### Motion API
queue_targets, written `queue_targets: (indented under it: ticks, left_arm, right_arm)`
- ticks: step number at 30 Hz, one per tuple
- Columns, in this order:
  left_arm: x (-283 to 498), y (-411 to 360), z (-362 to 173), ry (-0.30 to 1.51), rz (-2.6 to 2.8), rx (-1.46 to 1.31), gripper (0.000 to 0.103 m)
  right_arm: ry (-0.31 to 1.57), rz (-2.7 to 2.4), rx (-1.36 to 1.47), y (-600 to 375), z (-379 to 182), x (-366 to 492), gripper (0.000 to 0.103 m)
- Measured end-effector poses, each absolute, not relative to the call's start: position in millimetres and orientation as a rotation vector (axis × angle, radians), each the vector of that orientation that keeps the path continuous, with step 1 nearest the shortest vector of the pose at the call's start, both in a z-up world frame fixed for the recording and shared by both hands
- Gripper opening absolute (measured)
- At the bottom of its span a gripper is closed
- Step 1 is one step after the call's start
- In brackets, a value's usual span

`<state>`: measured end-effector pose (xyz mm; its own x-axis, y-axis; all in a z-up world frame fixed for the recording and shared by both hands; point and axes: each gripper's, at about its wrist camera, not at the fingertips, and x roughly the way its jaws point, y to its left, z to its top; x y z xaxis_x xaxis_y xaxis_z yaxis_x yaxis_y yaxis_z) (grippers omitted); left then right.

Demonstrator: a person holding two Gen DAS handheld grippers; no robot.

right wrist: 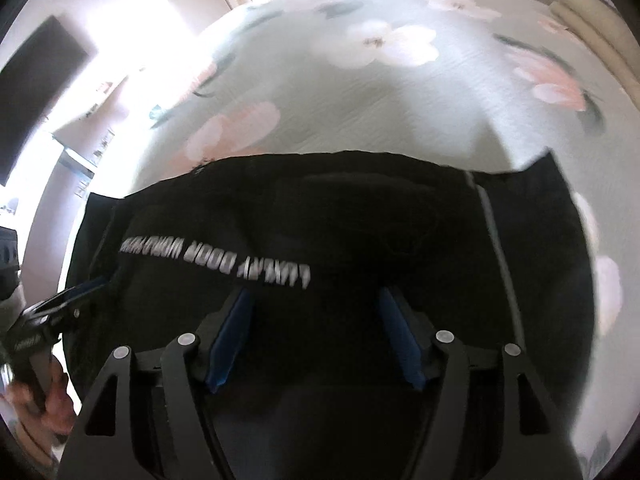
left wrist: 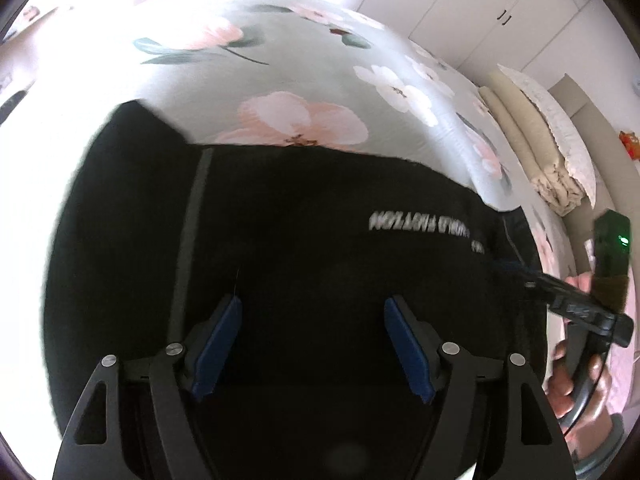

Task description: Fold large clothes

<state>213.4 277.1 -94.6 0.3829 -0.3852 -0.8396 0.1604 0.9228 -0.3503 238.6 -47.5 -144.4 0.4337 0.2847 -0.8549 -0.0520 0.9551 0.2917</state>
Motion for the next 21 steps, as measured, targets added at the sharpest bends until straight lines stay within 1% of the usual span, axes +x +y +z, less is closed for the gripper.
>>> queue_targets:
  ticks: [2, 3, 4, 6, 8, 9, 10, 12, 17, 21]
  left_arm:
    - [196.7, 294.0, -89.1, 1.118, -0.339, -0.234, 0.075]
    - [188.4, 302.3, -86.8, 1.114, -0.335, -0.235, 0.076]
    - [181.9, 308.9, -86.4, 1.115, -0.303, -0.215, 0.076]
    - [170.9, 323.8, -92.8, 1.136, -0.215, -0.160, 0.075]
    - [163.5, 340.0, -105.5, 1.159, -0.184, -0.197, 0.076]
    - [161.1, 345.3, -112.4, 1.165, -0.177, -0.212, 0.076]
    - [160.3, 348.1, -118.3, 1.174, -0.164, -0.214, 0.078]
    - [160.2, 351.7, -118.6, 1.177, -0.151, -0.247, 0.079]
    - [157.2, 359.6, -86.0, 1.132, -0.185, -0.240, 0.078]
    - [160.7, 375.4, -65.5, 1.139, -0.207, -0.245, 0.077]
  right_arm:
    - [1.082, 0.187, 0.216, -57.1, -131.0, 212.7, 0.080]
    - [1.079, 0.161, 0.209, -63.6, -126.8, 200.4, 0.086]
    - [1.077, 0.148, 0.212, -66.3, -126.7, 193.6, 0.088]
    - [1.116, 0.121, 0.214, -78.8, -134.7, 178.8, 0.088]
    - [1.201, 0.057, 0.193, -83.8, -164.6, 175.6, 0.087]
    - [1.214, 0.049, 0.216, -91.0, -171.4, 167.9, 0.088]
    - [1.224, 0.051, 0.263, -98.2, -180.1, 161.1, 0.090]
    - [1.238, 0.040, 0.322, -106.0, -190.3, 156.0, 0.092]
    - [1.226, 0.066, 0.372, -113.5, -167.5, 154.4, 0.092]
    - [1.196, 0.112, 0.431, -135.1, -147.0, 152.7, 0.093]
